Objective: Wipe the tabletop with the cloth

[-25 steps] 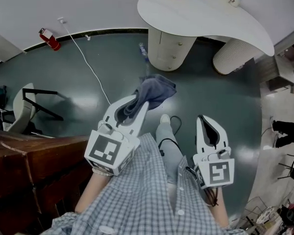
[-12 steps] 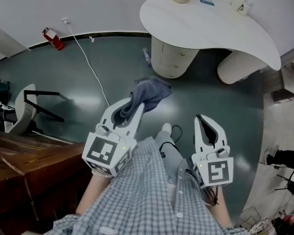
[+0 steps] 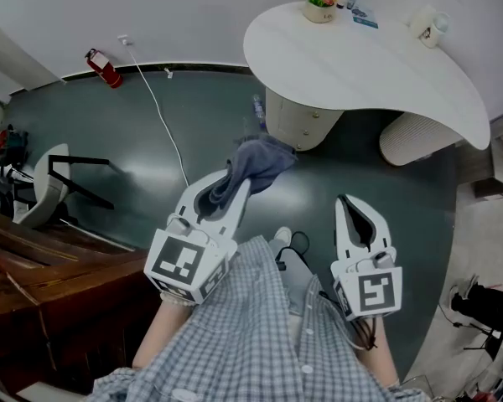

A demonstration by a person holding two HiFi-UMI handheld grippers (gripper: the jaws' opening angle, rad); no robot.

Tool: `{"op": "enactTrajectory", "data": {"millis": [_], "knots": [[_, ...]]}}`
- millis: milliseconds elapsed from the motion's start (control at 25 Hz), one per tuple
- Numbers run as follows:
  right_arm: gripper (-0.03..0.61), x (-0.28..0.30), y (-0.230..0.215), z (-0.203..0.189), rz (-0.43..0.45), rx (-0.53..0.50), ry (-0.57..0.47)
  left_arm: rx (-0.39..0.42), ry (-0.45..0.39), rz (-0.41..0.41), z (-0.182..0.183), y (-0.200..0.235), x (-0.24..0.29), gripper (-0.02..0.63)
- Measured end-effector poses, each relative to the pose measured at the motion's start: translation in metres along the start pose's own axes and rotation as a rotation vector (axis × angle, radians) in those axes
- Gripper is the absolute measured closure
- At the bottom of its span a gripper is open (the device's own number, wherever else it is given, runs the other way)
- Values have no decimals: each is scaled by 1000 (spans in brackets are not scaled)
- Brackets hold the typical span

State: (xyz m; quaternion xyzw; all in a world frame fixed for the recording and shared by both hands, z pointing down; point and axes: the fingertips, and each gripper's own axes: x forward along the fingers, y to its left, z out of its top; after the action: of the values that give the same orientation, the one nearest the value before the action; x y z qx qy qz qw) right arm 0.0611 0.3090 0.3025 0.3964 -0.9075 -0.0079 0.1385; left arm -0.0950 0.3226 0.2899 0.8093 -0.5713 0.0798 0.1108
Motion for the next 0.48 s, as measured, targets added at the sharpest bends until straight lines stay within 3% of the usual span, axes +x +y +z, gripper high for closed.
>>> {"op": "enactTrajectory", "data": {"millis": [480], "knots": [[569,38,-67,-2,59,9,-31,19,-31,71,30,-4,64,557]]}}
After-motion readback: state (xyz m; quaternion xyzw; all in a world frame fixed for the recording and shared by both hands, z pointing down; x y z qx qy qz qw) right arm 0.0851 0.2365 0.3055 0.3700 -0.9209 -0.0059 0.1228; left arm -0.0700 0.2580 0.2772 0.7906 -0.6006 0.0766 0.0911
